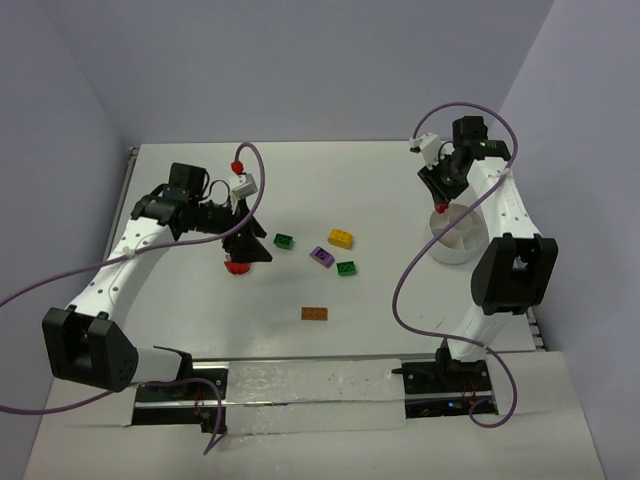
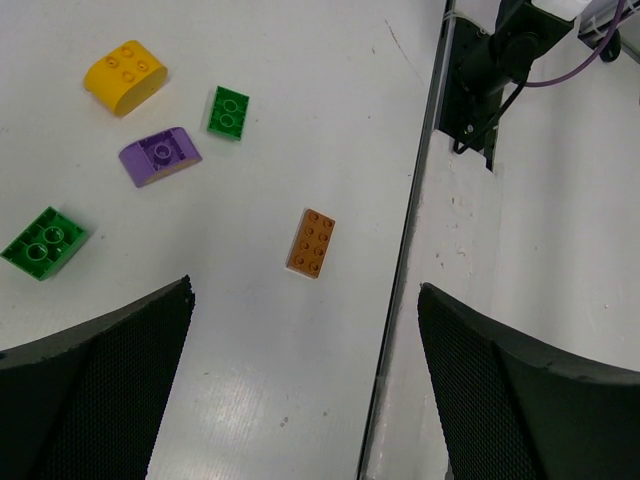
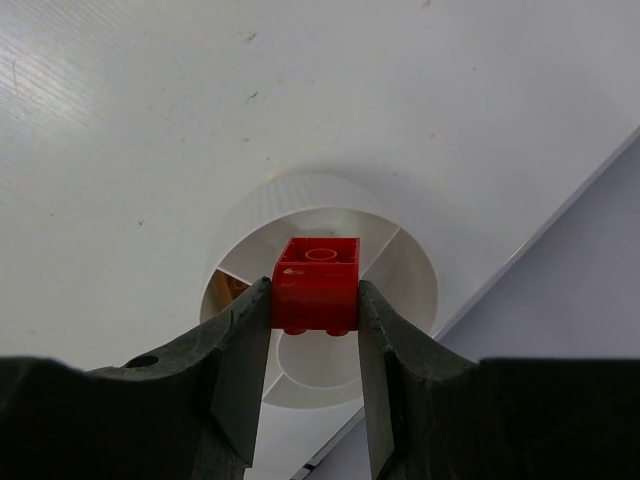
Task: Sort the legos into containers by color
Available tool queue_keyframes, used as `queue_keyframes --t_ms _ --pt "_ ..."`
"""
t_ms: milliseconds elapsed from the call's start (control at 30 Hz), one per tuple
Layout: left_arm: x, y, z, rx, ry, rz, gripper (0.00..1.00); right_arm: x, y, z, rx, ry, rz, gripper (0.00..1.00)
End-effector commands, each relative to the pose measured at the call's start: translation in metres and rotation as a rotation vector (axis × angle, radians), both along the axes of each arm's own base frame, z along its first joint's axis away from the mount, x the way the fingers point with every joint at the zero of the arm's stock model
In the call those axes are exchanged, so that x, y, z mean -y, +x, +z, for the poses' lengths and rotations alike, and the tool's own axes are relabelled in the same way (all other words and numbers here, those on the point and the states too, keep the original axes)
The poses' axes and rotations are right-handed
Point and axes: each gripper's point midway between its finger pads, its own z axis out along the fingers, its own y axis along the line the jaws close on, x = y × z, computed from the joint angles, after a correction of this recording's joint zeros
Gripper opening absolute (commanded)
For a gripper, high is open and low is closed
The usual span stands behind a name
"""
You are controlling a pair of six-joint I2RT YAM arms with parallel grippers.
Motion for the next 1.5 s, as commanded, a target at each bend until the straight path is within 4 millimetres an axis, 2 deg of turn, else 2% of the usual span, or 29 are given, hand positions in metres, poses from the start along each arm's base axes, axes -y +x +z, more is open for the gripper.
queue_keyframes --t_ms 0,333,533,700,800,867,933,1000,1100,1300,1367,1467 --pt "0.000 0.002 0.004 0.019 -0.007 -0.011 0.99 0.007 0.016 0.001 0.033 -0.022 0.002 0.08" --pt "0.000 0.004 0.002 0.007 -0.006 -0.012 0.99 0.008 0.016 -0.017 -0.008 -0.017 -0.005 0.32" --pt "0.001 0.005 0.004 0.007 -0.009 -0.015 0.99 0.009 0.011 -0.016 -0.019 -0.017 -0.012 0.60" --pt "0.001 0.005 0.004 0.007 -0.011 -0.013 0.99 0.005 0.010 0.013 0.028 0.004 -0.016 0.73" --pt "0.001 0.005 0.007 0.016 -0.013 -0.009 0.99 -0.003 0.005 0.035 0.058 0.032 0.000 0.73" --pt "0.001 0.006 0.008 0.018 -0.016 -0.001 0.99 -0.022 -0.002 0.061 0.096 0.082 0.042 0.73" --pt "0.000 0.008 0.011 0.036 -0.024 0.012 0.99 -0.044 -0.017 0.071 0.082 0.141 0.091 0.71" --pt "-0.001 0.011 0.015 0.040 -0.040 0.038 0.99 -0.087 -0.042 0.074 0.063 0.189 0.187 0.68" --pt "-0.009 0.018 0.024 0.042 -0.072 0.117 0.99 -0.146 -0.085 0.059 0.017 0.236 0.312 0.63" --pt "-0.037 0.040 0.043 0.056 -0.124 0.301 0.99 -0.236 -0.158 0.007 -0.073 0.235 0.488 0.58" --pt "-0.049 0.045 0.050 0.036 -0.150 0.342 0.99 -0.256 -0.176 -0.013 -0.130 0.216 0.503 0.57" --pt "-0.071 0.055 0.058 0.028 -0.162 0.405 0.99 -0.279 -0.194 -0.028 -0.154 0.161 0.560 0.57"
